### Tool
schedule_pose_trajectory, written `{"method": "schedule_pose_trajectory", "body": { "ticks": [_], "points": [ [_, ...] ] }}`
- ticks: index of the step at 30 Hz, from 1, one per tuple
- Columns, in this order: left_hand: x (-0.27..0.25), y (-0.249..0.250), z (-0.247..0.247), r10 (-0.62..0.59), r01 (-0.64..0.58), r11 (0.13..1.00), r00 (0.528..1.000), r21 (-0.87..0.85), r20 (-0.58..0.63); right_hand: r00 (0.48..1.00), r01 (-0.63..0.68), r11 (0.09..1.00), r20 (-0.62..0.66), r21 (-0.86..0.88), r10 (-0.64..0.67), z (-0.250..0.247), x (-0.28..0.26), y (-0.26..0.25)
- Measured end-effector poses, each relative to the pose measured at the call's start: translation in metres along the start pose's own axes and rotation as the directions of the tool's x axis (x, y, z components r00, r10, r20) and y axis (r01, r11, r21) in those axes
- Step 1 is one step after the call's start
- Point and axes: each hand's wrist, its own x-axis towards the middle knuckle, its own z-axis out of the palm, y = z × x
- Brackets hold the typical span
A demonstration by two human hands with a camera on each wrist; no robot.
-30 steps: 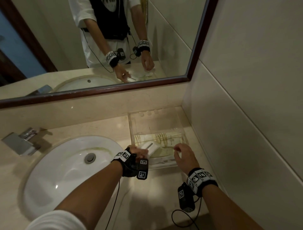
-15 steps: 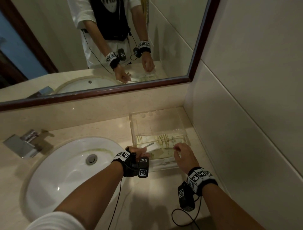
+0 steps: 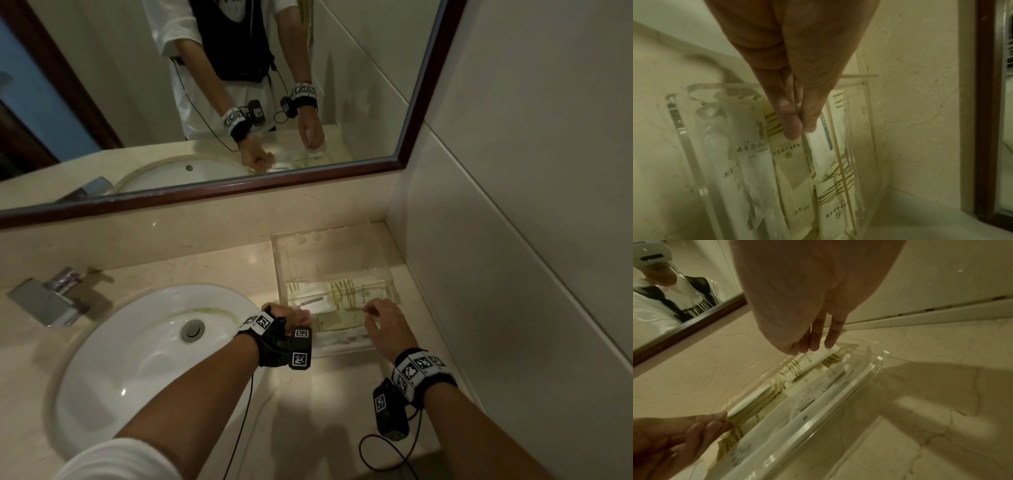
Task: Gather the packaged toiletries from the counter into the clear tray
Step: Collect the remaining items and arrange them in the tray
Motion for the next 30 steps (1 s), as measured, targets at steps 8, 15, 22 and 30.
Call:
{"method": "schedule_pose_trajectory", "body": {
  "ticks": [8, 15, 22, 30],
  "points": [
    [0.0, 0.002, -0.002, -0.016, 0.016, 1.0, 1.0, -0.004, 0.008, 1.0, -0.001, 1.0, 0.012, 0.013, 0.001, -0.002, 0.005, -0.004],
    [0.002, -0.002, -0.003, -0.024, 0.019, 0.995, 0.998, -0.097, -0.057, 0.999, -0.03, 0.999, 0.034, -0.013, 0.03, -0.007, 0.015, -0.008],
    [0.007, -0.002, 0.001, -0.006, -0.004, 0.987, 0.998, -0.161, -0.057, 1.0, -0.008, 0.999, 0.005, -0.031, 0.008, -0.009, 0.03, -0.017],
    [0.001, -0.009, -0.003, -0.023, 0.032, 0.97, 0.999, -0.24, 0.041, 0.999, -0.001, 0.998, 0.047, -0.055, 0.004, -0.006, 0.032, -0.024]
  ]
}}
